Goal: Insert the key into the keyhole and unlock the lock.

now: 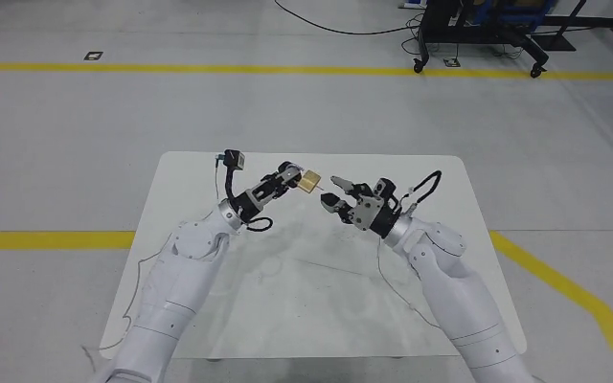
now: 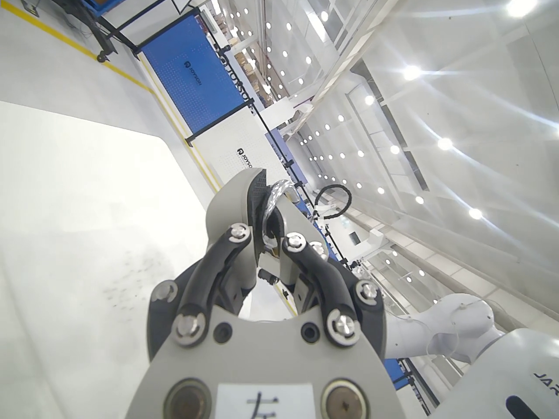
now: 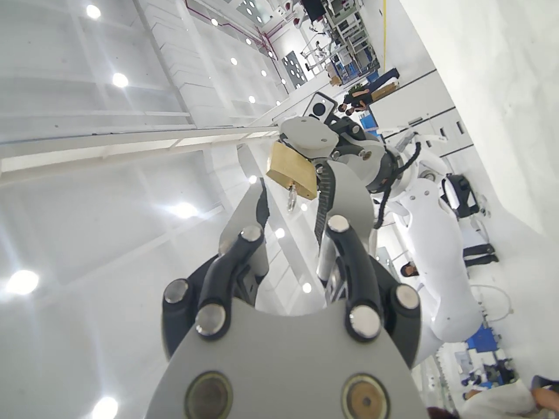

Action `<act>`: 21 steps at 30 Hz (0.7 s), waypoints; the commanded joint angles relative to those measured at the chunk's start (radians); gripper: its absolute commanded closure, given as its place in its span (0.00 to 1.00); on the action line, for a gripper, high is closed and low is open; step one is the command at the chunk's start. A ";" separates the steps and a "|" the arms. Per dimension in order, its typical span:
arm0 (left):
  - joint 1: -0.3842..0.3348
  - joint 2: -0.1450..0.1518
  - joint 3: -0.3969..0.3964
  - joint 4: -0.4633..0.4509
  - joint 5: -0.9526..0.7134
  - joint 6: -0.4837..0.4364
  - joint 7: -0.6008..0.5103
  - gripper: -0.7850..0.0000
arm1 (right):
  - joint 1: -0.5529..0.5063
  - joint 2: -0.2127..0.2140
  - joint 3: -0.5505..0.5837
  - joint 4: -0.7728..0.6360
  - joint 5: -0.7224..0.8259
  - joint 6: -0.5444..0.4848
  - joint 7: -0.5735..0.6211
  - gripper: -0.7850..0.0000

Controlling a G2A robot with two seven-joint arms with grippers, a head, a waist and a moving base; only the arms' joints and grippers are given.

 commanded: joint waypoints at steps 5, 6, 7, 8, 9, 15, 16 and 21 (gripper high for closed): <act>0.017 0.013 -0.006 -0.069 0.189 0.060 0.027 1.00 | -0.056 0.023 0.106 -0.052 -0.189 -0.208 0.023 0.00; 0.015 0.015 0.001 -0.080 0.247 0.074 0.026 1.00 | -0.066 0.026 0.129 -0.057 -0.235 -0.272 0.000 0.00; 0.017 0.016 0.010 -0.092 0.280 0.086 0.027 1.00 | -0.076 0.028 0.144 -0.060 -0.273 -0.322 -0.028 0.00; 0.018 0.015 0.020 -0.102 0.299 0.099 0.025 1.00 | -0.083 0.028 0.161 -0.063 -0.313 -0.379 -0.068 0.00; 0.014 0.015 0.035 -0.110 0.326 0.112 0.010 1.00 | -0.087 0.030 0.182 -0.063 -0.354 -0.431 -0.112 0.00; -0.050 0.004 0.152 -0.093 0.488 0.206 -0.076 1.00 | -0.102 0.031 0.264 -0.072 -0.337 -0.528 -0.198 0.00; -0.067 0.000 0.177 -0.081 0.515 0.219 -0.088 1.00 | -0.102 0.031 0.264 -0.072 -0.337 -0.528 -0.198 0.00; -0.165 -0.030 0.291 0.036 0.606 0.277 -0.112 1.00 | -0.102 0.031 0.264 -0.072 -0.337 -0.528 -0.198 0.00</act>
